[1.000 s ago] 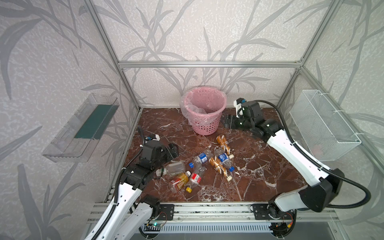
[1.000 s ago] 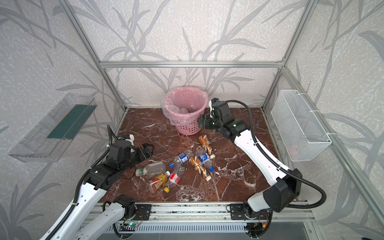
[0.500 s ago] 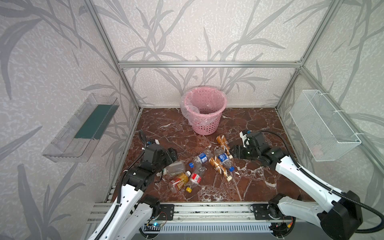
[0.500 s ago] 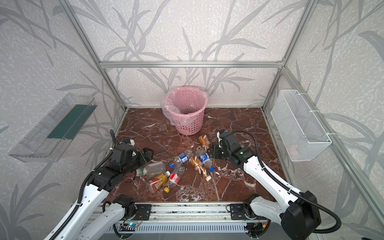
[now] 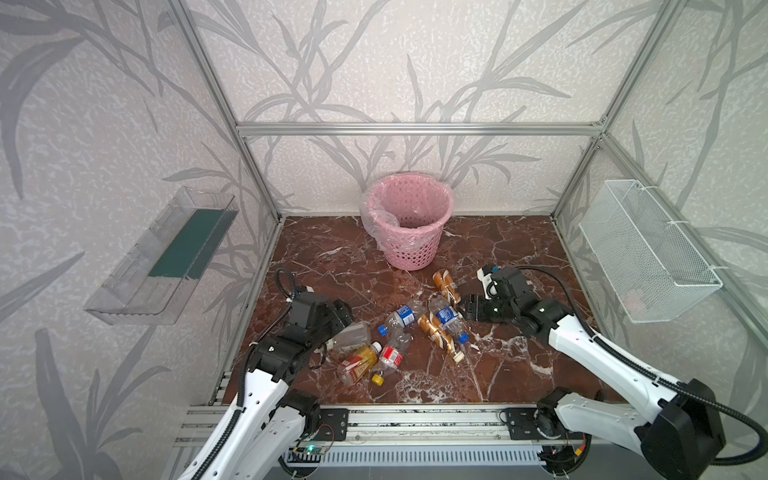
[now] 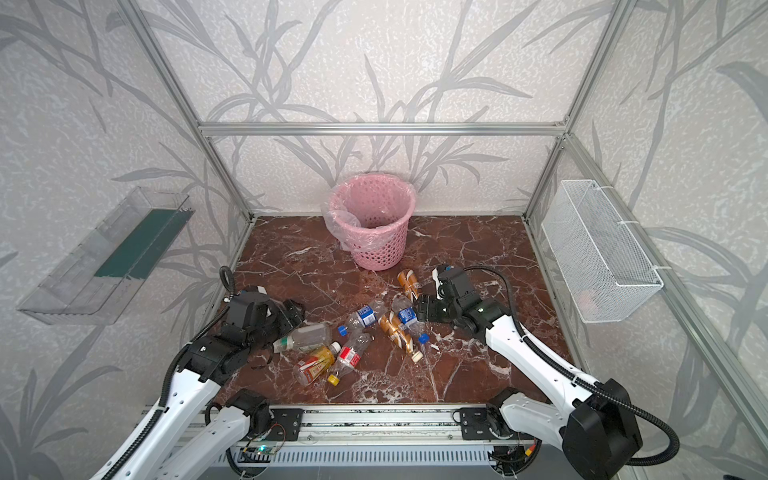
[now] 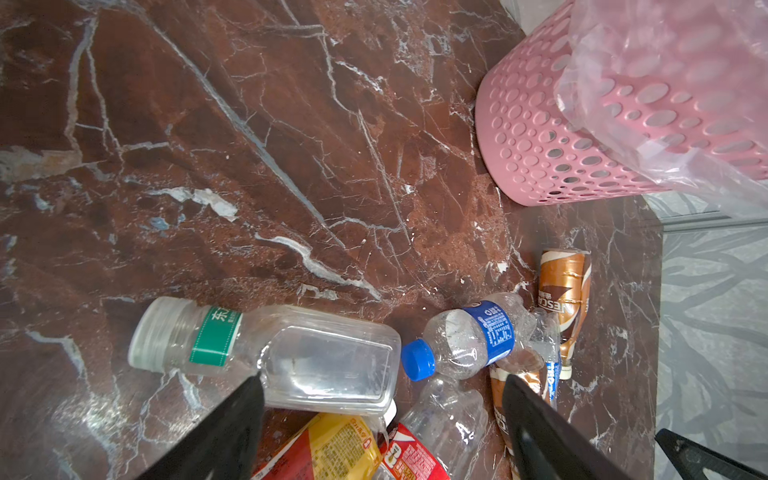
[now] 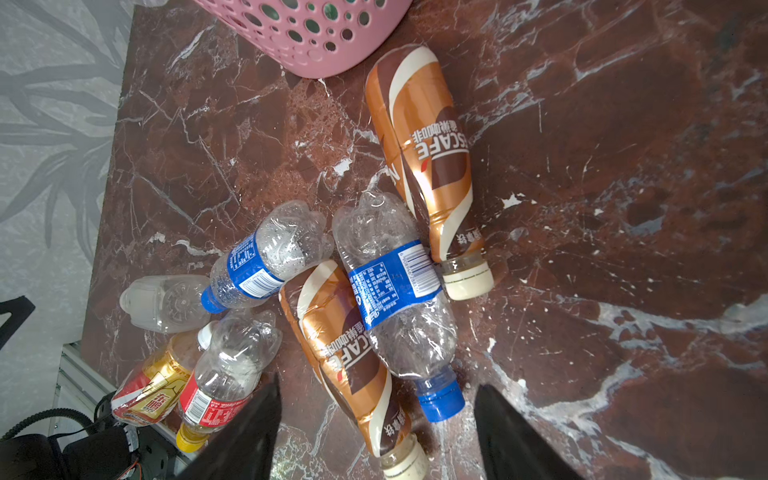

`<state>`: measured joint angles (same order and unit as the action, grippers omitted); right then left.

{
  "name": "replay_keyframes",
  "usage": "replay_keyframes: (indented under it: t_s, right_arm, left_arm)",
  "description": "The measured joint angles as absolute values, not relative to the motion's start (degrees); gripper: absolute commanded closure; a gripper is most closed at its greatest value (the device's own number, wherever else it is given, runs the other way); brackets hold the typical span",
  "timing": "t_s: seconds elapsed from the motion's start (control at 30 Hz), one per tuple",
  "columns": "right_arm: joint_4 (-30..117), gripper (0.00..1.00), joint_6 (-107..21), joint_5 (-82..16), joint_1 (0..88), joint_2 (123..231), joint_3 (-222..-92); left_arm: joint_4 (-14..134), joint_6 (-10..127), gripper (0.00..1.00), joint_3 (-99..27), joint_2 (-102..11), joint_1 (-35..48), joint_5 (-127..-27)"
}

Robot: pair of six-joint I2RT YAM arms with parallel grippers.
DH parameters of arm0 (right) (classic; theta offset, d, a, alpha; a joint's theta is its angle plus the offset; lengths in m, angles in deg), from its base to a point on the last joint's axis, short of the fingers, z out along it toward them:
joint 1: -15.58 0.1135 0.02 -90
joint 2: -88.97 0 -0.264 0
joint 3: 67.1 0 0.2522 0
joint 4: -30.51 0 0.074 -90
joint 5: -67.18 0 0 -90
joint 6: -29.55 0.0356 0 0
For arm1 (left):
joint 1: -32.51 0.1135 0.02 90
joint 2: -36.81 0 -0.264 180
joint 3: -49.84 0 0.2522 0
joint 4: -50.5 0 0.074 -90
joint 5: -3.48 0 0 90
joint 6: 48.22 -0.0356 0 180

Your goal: Throw the plastic bottles in the bin

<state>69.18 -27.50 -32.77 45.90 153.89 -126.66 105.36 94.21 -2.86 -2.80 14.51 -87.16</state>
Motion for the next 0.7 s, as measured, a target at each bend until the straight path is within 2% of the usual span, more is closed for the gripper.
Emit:
replay_keyframes:
  t_s: [0.37,0.7]
  right_arm:
    - [68.08,0.27,-27.43,-32.97,45.90,153.61,-125.99]
    - [67.91,0.26,-27.48,-32.95,45.90,151.88,-124.67]
  left_arm:
    - [113.47,104.37,0.12,-6.93,-9.75,16.57,-89.32]
    - [113.62,112.59,0.11,-7.54,-12.40,17.48,-84.76]
